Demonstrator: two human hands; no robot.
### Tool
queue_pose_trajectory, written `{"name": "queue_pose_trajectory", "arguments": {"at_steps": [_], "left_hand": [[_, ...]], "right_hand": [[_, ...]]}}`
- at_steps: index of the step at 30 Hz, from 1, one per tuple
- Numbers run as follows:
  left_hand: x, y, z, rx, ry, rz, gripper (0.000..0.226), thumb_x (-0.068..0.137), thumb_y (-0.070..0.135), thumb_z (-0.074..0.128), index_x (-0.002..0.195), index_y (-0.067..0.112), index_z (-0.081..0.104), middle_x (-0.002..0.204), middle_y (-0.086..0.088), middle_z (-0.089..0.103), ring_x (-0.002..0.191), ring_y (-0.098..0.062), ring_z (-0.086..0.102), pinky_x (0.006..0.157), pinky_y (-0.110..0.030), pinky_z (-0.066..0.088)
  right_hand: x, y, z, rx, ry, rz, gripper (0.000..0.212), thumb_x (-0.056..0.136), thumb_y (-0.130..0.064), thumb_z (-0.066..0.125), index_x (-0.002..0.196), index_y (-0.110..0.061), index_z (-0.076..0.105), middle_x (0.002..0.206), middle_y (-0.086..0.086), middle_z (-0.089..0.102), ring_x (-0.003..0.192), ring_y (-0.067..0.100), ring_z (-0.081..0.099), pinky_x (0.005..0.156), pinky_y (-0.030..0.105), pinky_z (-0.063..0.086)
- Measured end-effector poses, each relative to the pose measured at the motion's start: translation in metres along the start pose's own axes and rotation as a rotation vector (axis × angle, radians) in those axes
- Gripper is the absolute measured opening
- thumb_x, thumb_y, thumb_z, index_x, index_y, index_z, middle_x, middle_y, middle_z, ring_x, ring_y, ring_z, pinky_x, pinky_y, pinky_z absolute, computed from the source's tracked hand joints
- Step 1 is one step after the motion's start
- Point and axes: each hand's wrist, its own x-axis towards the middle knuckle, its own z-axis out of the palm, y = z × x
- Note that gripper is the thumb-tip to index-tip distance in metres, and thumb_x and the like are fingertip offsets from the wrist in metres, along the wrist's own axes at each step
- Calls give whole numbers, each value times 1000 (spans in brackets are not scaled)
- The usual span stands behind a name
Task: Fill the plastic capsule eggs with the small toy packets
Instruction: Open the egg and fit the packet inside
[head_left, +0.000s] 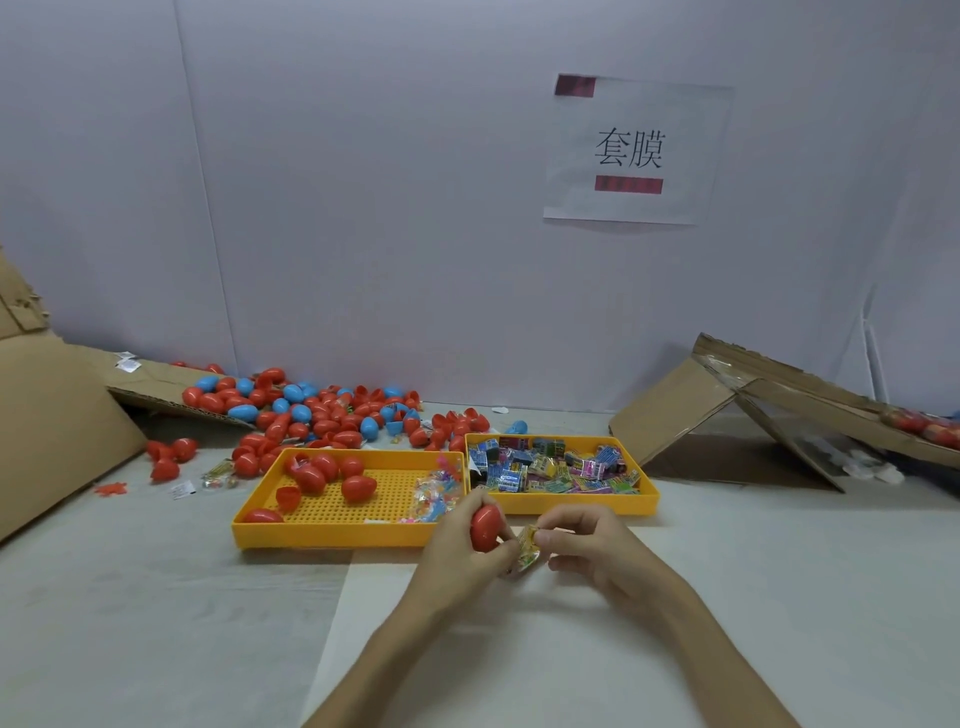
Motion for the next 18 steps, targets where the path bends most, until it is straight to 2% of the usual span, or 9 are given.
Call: {"name": "queue_pose_trajectory", "arguments": {"at_steps": [3,10,13,15,18], "left_hand": [[1,1,1,60,22,29,23,81,1,75,92,12,58,90,-9,65,85,-35,66,78,-55,56],[3,-3,1,83,68,40,27,80,-1,75,87,16,55,86,-7,66,82,-34,69,79,-55,56],[4,-5,2,58,65,13,26,78,0,78,88,12,57,84,-2,66,84,-33,69,77,-54,57],[3,-5,3,42,42,-8,27,77,4,80,89,11,58,85,-7,66,83,-35,68,74,-52,59],[3,-4,3,-46,-22,-81,28,80,4,80,92,9,56,87,-14,68,76,-32,74,68,-42,63]], "right_hand": [[0,1,0,-18,-14,5,19,73,-14,87,84,-6,74,80,11,64,71,18,61,69,27,51],[3,3,1,-48,6,-53,18,68,-14,84,85,-15,77,87,11,70,82,18,63,71,26,51],[4,4,1,-36,12,-75,26,63,-21,89,87,-18,79,86,7,72,81,16,65,69,25,51],[5,4,1,-38,14,-80,30,61,-28,90,88,-19,79,86,7,72,80,15,66,70,25,52],[5,3,1,-21,19,-79,27,66,-27,92,88,-19,79,83,6,73,77,15,68,69,25,54]]}}
